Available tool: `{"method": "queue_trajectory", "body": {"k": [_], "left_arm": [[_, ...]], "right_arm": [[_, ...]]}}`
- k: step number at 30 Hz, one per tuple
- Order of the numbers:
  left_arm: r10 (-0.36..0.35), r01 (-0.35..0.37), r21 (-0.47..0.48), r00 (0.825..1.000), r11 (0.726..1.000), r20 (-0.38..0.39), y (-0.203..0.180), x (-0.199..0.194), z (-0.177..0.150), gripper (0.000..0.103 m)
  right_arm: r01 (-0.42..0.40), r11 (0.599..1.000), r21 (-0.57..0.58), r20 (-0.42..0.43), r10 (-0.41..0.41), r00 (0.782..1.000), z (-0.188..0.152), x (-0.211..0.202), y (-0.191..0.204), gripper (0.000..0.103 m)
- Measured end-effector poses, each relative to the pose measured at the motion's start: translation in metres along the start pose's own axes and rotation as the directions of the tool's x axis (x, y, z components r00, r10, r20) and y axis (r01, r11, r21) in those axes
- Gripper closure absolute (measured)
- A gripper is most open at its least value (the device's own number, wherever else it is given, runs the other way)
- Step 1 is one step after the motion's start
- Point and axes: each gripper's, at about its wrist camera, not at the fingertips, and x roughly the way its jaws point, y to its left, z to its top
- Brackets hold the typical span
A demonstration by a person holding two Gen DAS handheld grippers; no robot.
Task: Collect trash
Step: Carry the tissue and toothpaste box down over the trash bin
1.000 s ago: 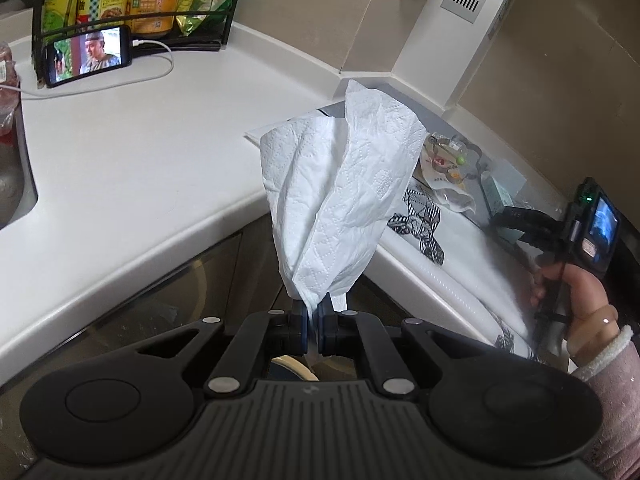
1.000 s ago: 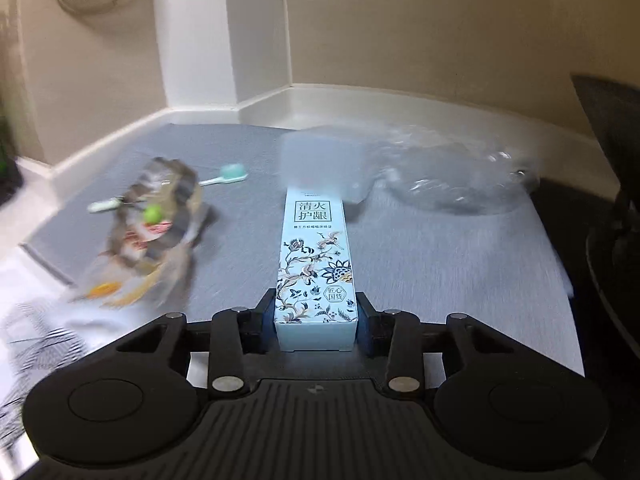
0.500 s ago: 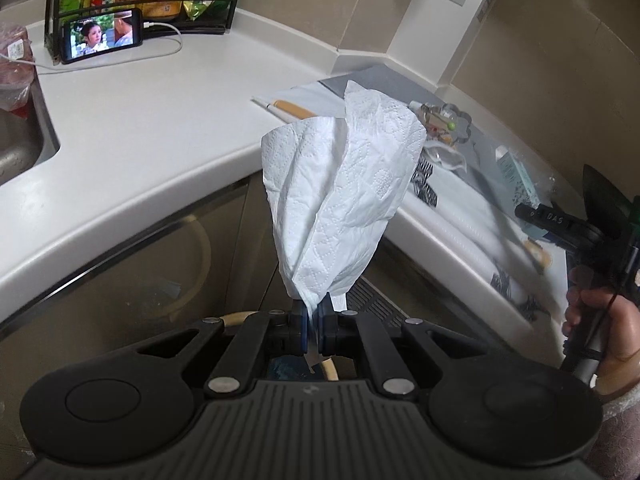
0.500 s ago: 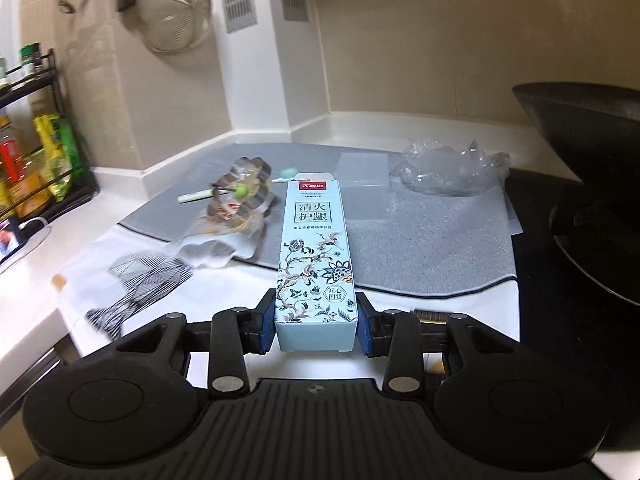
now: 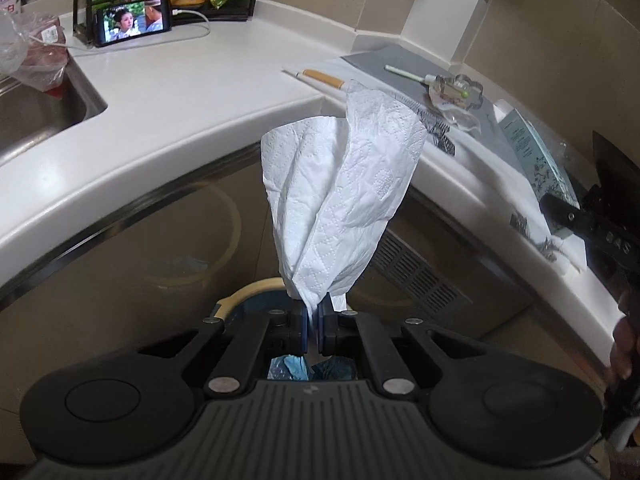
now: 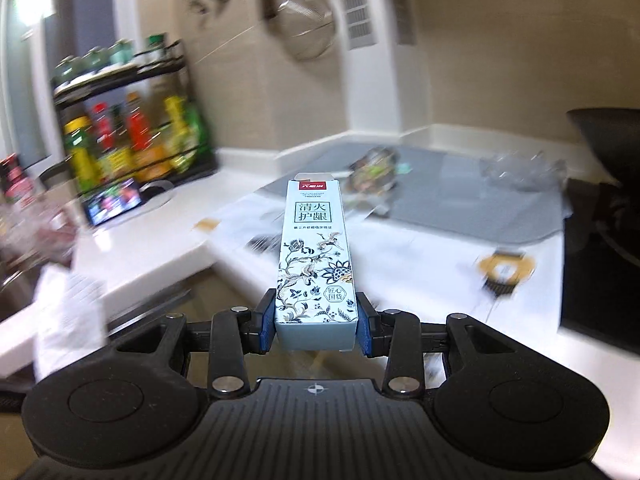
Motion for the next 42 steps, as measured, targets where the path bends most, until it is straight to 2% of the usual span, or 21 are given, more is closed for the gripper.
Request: {"method": "queue_trajectory", "body": {"k": [10, 19, 23, 32, 42], "left_arm": [[0.015, -0.013, 0.027, 0.997, 1.0, -0.072, 0.006, 0.011, -0.033, 0.098], [0.046, -0.043, 0.025, 0.988, 0.999, -0.146, 0.013, 0.04, -0.051, 0.098], [0.057, -0.051, 0.033, 0.976, 0.998, -0.209, 0.017, 0.062, -0.056, 0.098], [0.072, -0.058, 0.054, 0.953, 0.997, -0.293, 0.015, 0.118, -0.05, 0.098], [0.085, -0.057, 0.079, 0.91, 0.995, -0.407, 0.023, 0.184, -0.06, 0.098]], "right_arm": [[-0.091, 0.995, -0.035, -0.146, 0.085, 0.986, -0.051, -0.018, 0.03, 0.062], [-0.108, 0.992, -0.07, -0.263, 0.086, 0.961, -0.085, 0.004, 0.047, 0.062], [-0.11, 0.991, -0.072, -0.328, 0.08, 0.941, -0.1, 0.025, 0.048, 0.062], [-0.084, 0.993, -0.084, -0.449, 0.037, 0.893, -0.125, 0.081, 0.049, 0.062], [-0.075, 0.991, -0.113, -0.568, -0.002, 0.823, -0.156, 0.144, 0.059, 0.062]]}}
